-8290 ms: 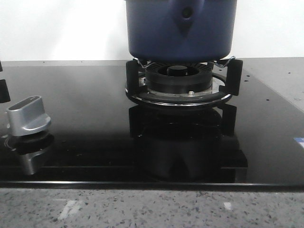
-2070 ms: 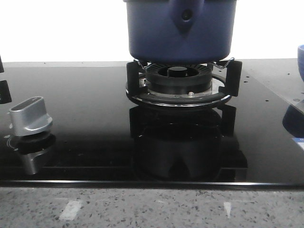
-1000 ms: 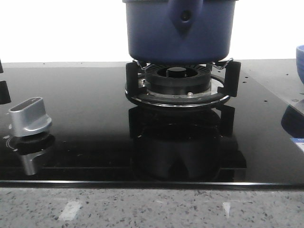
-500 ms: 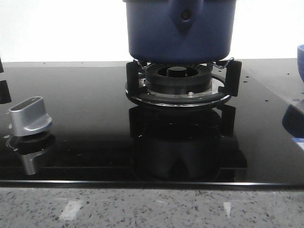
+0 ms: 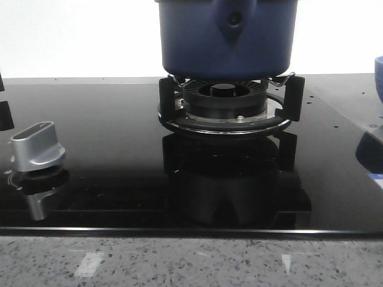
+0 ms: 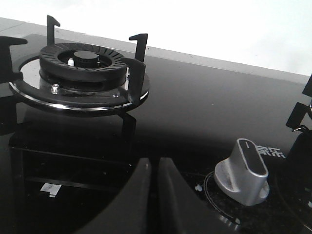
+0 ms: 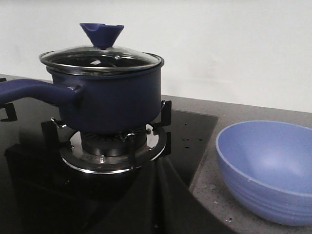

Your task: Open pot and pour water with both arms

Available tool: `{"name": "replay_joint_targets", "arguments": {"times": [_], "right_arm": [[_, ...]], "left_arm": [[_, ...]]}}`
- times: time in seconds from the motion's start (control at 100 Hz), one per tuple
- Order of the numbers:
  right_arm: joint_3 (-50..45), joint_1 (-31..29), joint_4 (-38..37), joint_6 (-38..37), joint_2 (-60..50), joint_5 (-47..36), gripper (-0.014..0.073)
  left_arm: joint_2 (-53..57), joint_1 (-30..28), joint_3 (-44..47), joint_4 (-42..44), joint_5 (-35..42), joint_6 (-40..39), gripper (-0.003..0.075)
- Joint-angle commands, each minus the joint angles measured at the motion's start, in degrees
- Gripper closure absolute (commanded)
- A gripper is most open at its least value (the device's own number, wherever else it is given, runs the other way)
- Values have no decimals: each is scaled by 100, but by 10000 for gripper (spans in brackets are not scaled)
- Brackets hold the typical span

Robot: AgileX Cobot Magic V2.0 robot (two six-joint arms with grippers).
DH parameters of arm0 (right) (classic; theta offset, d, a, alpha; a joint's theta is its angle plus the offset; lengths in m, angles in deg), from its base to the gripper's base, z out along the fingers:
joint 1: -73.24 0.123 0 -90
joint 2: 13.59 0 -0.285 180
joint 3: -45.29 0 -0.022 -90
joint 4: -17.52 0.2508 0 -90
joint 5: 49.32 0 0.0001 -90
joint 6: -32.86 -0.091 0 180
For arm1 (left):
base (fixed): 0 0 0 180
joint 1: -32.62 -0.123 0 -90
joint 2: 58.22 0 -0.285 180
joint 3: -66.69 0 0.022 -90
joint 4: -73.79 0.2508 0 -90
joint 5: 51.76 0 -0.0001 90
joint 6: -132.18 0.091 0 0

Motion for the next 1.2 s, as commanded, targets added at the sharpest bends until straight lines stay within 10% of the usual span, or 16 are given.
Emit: {"name": "replay_joint_targets", "arguments": {"times": [0.0, 0.33, 1.19], "right_arm": [[151, 0, 2, 55, 72, -416, 660], [-984, -224, -2026, -2589, 72, -2051, 660], [-1631, -1018, -2390, -2662, -547, -1208, 660]], "left_arm": [[164, 50, 184, -10, 401, -10, 741], [164, 50, 184, -10, 401, -10, 741], [153, 50, 184, -10, 401, -10, 741]]}}
